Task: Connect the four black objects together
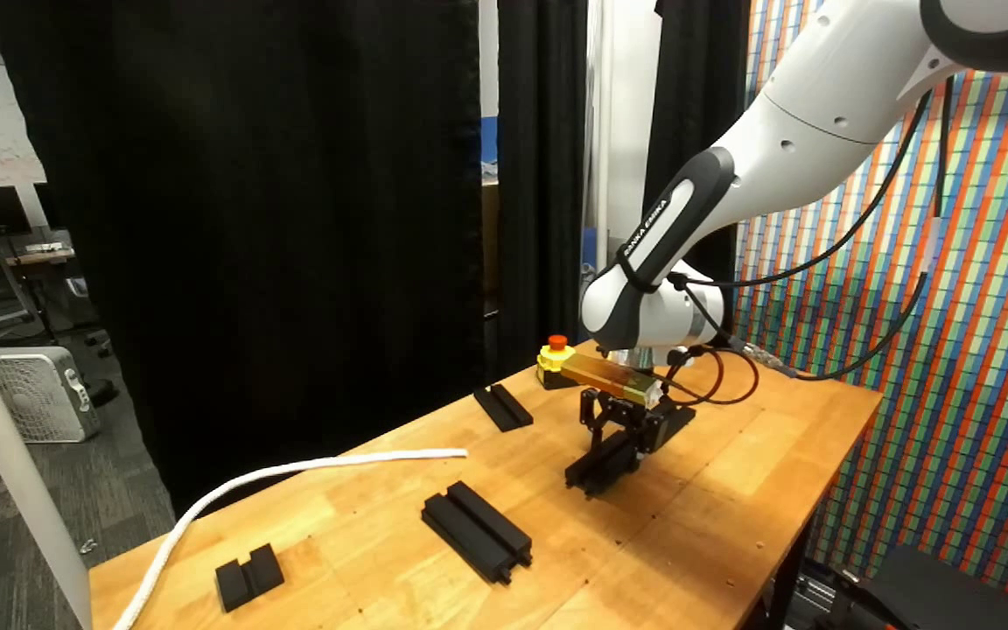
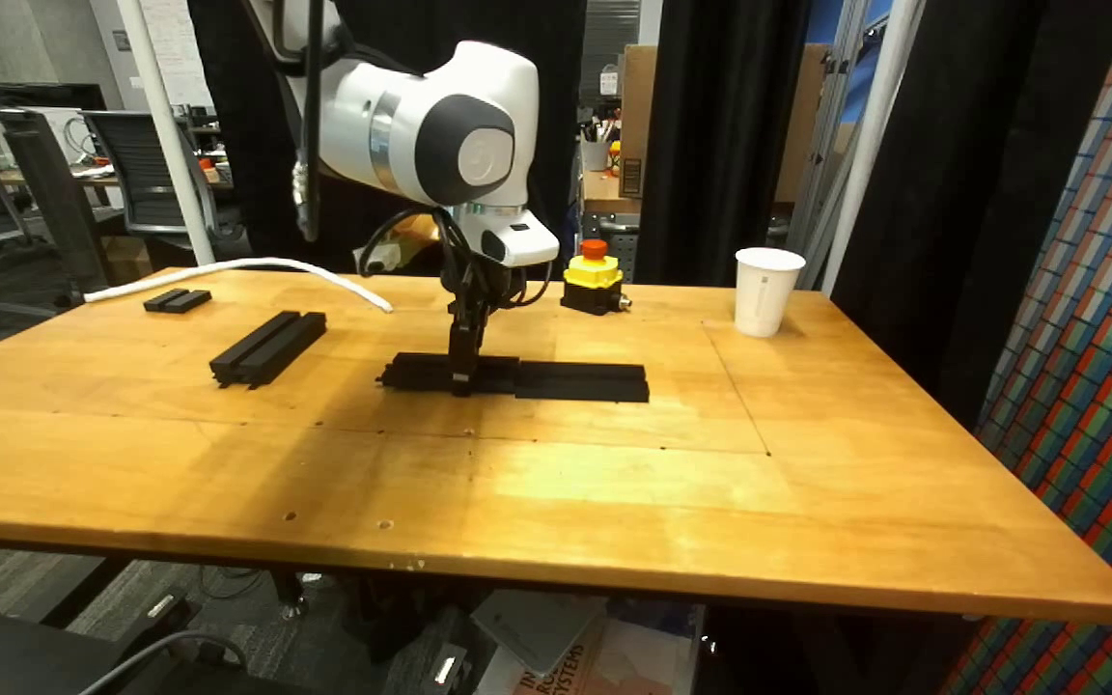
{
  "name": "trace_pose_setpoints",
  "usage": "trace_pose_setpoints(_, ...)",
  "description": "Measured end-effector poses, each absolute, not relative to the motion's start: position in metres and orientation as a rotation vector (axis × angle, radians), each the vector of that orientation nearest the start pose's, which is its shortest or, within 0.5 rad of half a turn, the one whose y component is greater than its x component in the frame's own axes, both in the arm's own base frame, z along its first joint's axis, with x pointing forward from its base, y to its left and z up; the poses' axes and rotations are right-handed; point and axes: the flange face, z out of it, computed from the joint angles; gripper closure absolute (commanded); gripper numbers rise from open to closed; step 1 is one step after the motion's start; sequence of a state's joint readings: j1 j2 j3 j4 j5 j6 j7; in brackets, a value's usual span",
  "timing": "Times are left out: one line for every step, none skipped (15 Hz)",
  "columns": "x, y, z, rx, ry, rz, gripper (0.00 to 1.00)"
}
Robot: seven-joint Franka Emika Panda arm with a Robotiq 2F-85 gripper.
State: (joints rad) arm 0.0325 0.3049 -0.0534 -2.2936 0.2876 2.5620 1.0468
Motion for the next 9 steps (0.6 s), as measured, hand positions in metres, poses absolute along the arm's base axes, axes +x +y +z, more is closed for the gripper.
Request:
trace_pose_setpoints(0.5257,-0.0167,0.2134,-2.418,1.835,0.146,0.53)
trace_pose_setpoints(0.5254,-0.0175,0.2134,-2.423,1.826,0.146,0.53)
trace_pose_setpoints(0.5251,-0.0184,0.2135,-2.428,1.820,0.145,0.53)
trace_pose_setpoints(0.5247,-0.0194,0.2135,-2.430,1.816,0.146,0.53)
trace_pose_setpoints(0.5243,-0.0202,0.2134,-2.430,1.816,0.146,0.53)
trace_pose_setpoints(0.5241,-0.0208,0.2134,-2.430,1.818,0.146,0.53)
trace_pose_setpoints(0.5237,-0.0213,0.2134,-2.429,1.819,0.146,0.53)
trace_pose_setpoints(0.5234,-0.0217,0.2134,-2.428,1.820,0.146,0.53)
trace_pose_setpoints(0.5231,-0.0220,0.2134,-2.428,1.821,0.146,0.53)
